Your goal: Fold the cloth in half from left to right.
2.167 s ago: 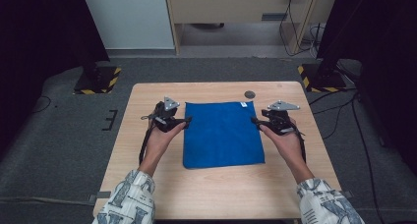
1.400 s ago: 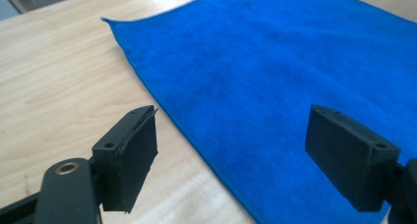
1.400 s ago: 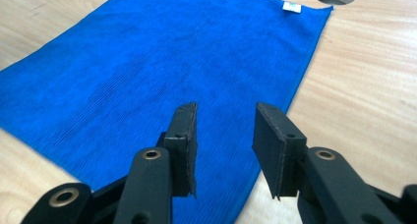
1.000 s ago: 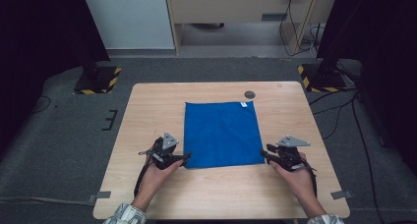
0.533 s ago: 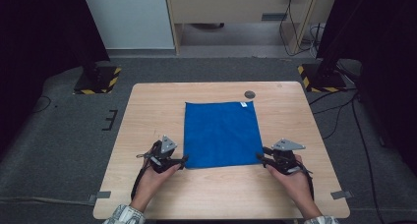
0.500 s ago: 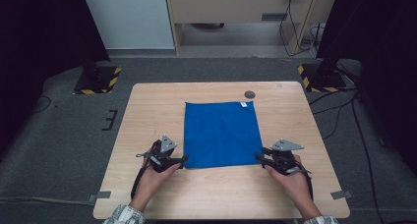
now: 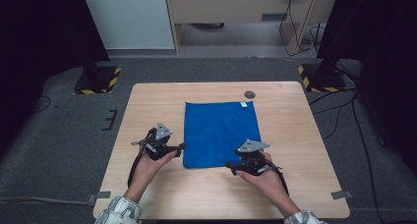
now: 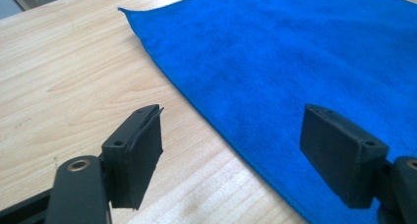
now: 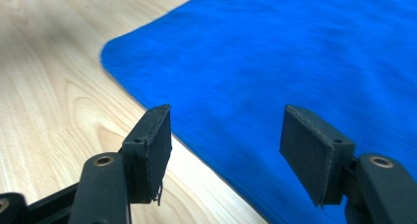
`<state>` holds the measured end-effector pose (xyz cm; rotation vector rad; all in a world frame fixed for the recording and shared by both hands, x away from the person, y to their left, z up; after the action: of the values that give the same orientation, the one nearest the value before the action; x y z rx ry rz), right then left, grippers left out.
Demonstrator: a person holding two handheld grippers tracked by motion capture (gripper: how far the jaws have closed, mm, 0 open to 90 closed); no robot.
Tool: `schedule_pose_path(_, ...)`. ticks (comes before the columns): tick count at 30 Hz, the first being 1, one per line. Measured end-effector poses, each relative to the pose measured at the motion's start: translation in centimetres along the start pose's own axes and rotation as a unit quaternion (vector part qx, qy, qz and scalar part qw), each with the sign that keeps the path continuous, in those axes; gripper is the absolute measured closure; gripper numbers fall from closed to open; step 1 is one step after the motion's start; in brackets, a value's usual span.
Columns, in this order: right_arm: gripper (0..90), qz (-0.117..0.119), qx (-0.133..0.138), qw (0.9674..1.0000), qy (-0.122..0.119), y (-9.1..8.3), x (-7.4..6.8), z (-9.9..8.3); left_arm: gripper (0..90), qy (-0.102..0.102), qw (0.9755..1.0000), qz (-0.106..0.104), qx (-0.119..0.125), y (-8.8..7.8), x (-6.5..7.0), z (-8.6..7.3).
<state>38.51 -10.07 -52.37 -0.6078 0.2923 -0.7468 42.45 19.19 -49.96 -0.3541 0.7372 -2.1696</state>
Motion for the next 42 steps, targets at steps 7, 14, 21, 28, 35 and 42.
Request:
schedule_pose_path(7,43.1,0.025,-0.015,0.9992,-0.028,2.6,-2.7,1.3,19.1,-0.017,0.9998,0.001,0.008,0.1,-1.0,-0.7)
schedule_pose_path(14,48.9,0.042,-0.013,0.9981,-0.044,4.0,-4.9,2.8,17.5,-0.024,0.9996,0.013,0.008,-0.3,-2.0,-1.4)
schedule_pose_path(21,54.6,0.055,-0.019,0.997,-0.051,5.8,-6.5,3.3,17.1,-0.032,0.9991,0.023,0.014,-0.7,-2.7,-1.7)
schedule_pose_path(28,59.4,0.069,-0.022,0.9958,-0.055,7.4,-8.2,3.3,17.0,-0.028,0.9991,0.031,0.005,-0.4,-2.8,-2.3)
schedule_pose_path(35,62.6,0.079,-0.016,0.9951,-0.057,8.6,-9.4,3.8,17.0,-0.029,0.9991,0.031,0.004,-0.4,-2.8,-2.4)
schedule_pose_path(42,55.8,0.065,-0.029,0.9948,-0.073,10.0,-10.3,4.1,17.1,-0.029,0.999,0.033,0.006,-0.3,-2.8,-2.4)
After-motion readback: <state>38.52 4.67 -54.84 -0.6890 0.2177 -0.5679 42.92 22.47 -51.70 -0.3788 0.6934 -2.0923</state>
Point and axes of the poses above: each handheld gripper's, and its own axes: y roughly forward along the jaws, z roughly out of its top, x roughly to its right, the point moved 3 cm from there along y, roughly forward along the jaws, and after that the axes turned 5 degrees about -z, right-handed, at the moved point
